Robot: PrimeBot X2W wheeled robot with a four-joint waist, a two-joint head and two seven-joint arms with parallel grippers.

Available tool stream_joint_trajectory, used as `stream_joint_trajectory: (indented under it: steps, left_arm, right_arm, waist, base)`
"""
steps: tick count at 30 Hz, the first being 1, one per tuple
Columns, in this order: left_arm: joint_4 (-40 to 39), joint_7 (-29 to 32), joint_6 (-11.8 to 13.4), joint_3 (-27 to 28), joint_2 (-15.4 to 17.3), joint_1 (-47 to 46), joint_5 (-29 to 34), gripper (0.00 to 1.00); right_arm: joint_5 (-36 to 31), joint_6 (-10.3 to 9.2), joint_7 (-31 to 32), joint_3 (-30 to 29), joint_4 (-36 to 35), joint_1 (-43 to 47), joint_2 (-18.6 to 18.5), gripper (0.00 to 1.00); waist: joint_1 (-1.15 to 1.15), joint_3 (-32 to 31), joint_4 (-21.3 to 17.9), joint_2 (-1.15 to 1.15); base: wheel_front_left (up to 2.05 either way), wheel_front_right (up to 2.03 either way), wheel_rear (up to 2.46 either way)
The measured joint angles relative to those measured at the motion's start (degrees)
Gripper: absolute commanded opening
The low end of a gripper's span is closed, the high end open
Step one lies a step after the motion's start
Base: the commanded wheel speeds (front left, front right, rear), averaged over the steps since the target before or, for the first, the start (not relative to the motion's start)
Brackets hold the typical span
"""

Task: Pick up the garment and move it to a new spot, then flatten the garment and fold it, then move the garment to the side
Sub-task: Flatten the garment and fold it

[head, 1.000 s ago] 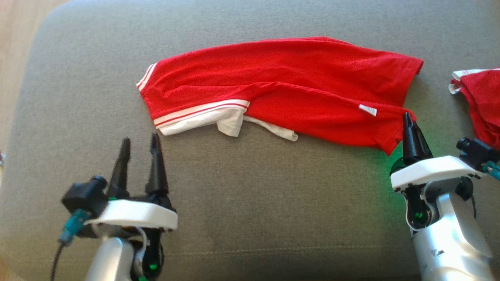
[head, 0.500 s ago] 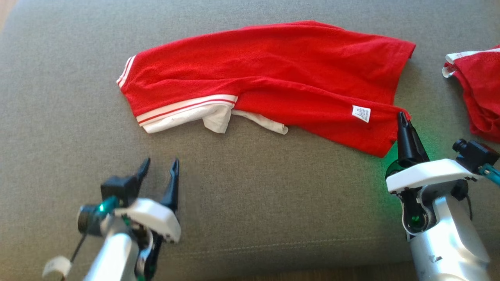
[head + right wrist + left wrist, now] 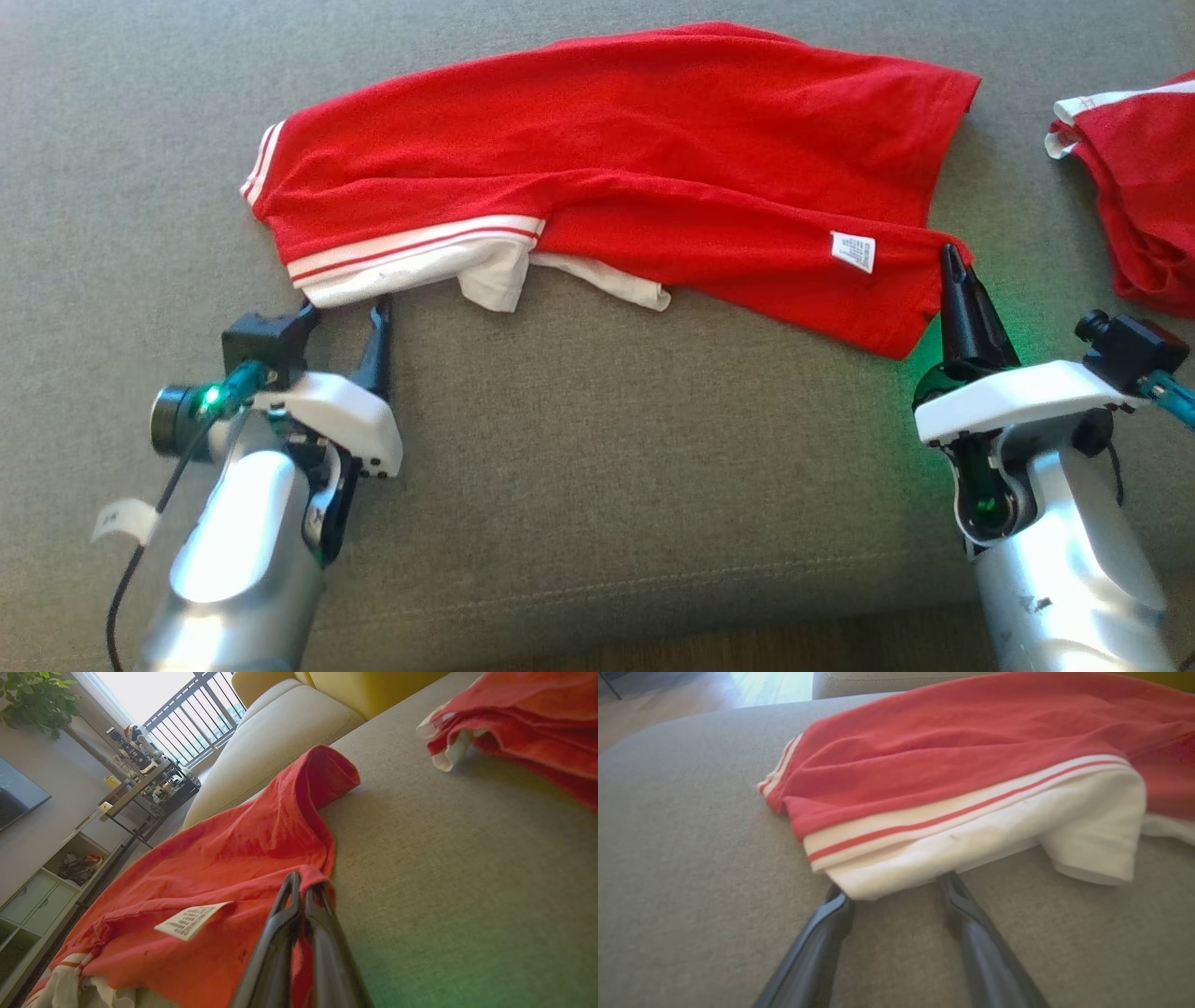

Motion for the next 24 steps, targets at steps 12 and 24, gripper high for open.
stream_joint_trajectory:
  steps: [12,24]
  left_arm:
    - [-13.7,-0.1,-3.1,0.1,2.0,3.4,2.9,0.0]
    - [-39.6,15.6,-6.0,8.0,3.2,12.4,-22.8,0.0]
  right_arm:
    - [-0.5,0.0,0.0,-1.2,0.1,0.1,0.0,0.0]
    - [-1.0,0.0,0.0,-3.9,-6.3,0.4,0.0,0.0]
  waist:
    - [0.0,-1.7,0.5,0.0]
    - [0.0,-6.9,1.5,0.0]
  base:
    - [0.0,0.0,0.0]
    - [0.0,0.0,0.0]
